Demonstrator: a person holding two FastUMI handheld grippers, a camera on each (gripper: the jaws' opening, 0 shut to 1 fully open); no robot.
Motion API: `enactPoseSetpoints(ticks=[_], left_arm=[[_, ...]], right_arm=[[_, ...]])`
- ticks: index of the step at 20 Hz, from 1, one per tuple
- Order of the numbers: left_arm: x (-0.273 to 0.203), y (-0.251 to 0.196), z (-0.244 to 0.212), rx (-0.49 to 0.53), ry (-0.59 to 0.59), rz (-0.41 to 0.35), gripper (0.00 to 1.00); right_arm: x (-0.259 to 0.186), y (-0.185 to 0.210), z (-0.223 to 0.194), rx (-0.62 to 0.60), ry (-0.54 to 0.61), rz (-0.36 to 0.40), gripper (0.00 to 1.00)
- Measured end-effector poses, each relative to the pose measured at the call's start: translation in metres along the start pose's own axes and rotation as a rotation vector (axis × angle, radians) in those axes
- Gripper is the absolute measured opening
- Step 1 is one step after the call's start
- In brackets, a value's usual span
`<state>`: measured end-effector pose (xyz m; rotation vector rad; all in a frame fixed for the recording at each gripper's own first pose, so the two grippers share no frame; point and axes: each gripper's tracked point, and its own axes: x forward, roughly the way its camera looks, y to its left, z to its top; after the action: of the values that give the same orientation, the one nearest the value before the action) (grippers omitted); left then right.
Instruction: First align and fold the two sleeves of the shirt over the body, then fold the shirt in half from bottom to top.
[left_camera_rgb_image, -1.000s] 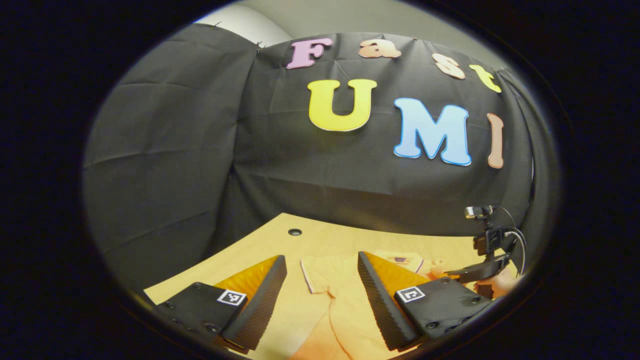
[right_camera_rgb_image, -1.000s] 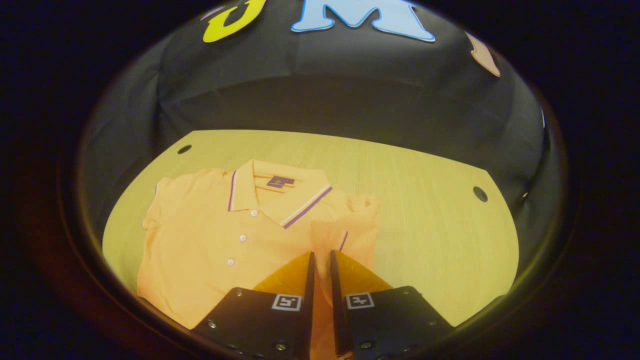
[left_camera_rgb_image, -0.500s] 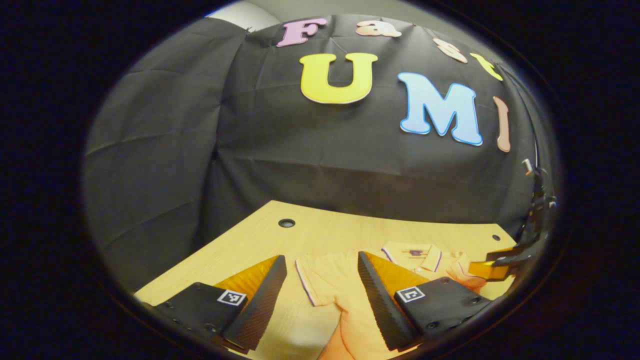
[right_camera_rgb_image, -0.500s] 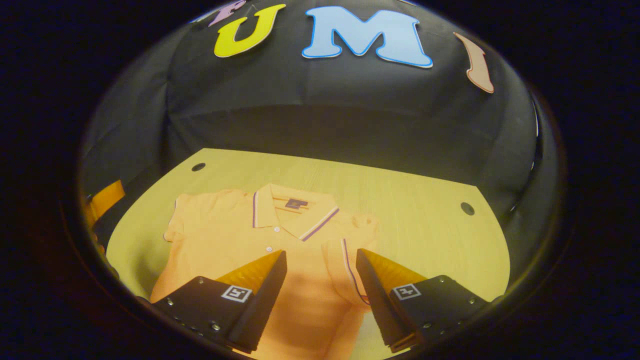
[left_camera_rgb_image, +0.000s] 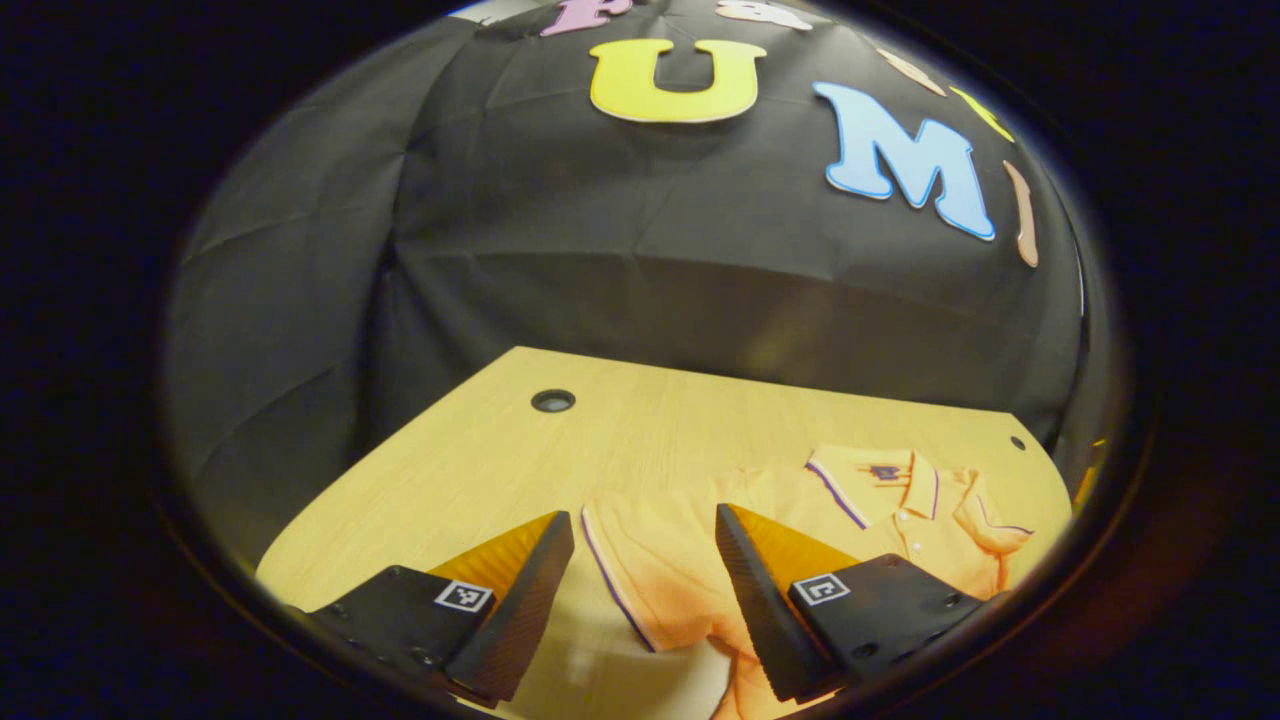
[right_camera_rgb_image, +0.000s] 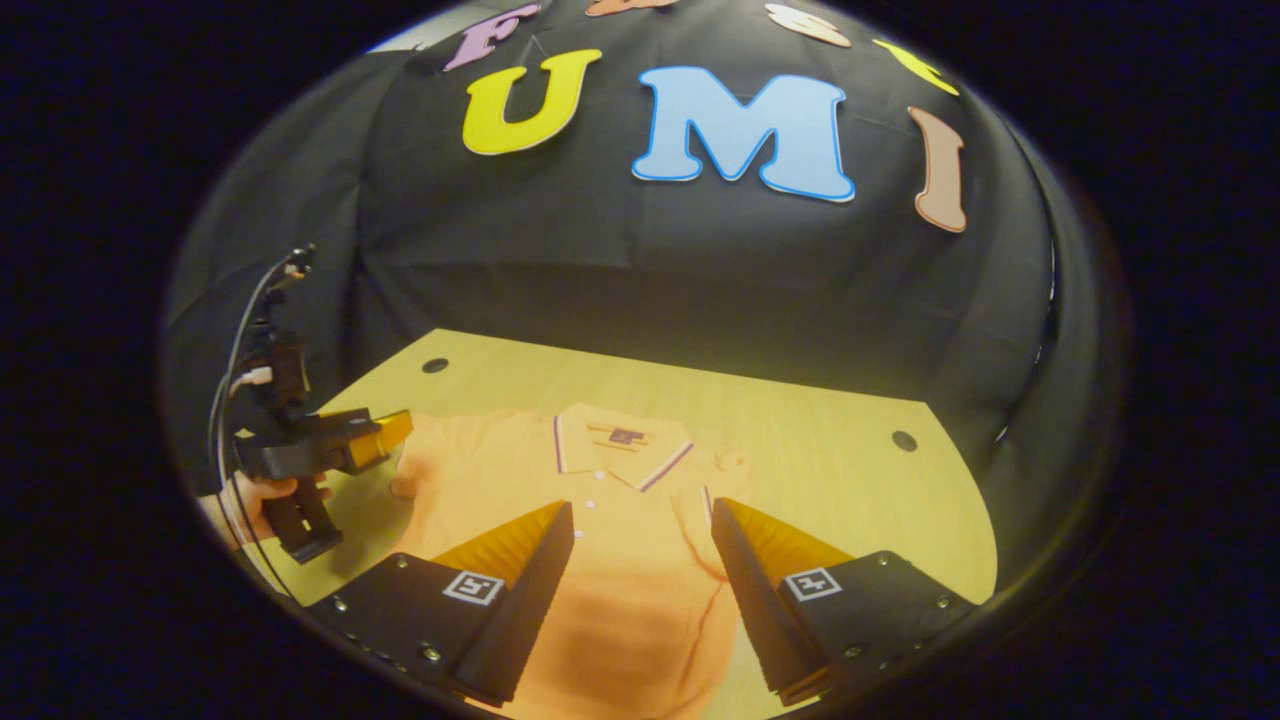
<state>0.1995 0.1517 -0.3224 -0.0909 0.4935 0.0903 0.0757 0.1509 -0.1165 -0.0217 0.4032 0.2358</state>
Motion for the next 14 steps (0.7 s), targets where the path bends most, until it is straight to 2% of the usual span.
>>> enactPoseSetpoints(ticks=[5, 13, 14], left_arm=[[0.031, 0.005, -0.029, -0.024, 0.081, 0.019, 0.94], [0.048, 0.005, -0.039, 0.030, 0.118, 0.067, 0.95], [0.050, 0.008, -0.042, 0.050, 0.130, 0.084, 0.90]], right_arm=[[-0.036, -0.006, -0.011, 0.000, 0.012, -0.039, 0.87], [-0.059, -0.020, -0.024, 0.072, 0.036, -0.072, 0.86], [-0.061, -0.020, -0.024, 0.085, 0.039, -0.070, 0.86]])
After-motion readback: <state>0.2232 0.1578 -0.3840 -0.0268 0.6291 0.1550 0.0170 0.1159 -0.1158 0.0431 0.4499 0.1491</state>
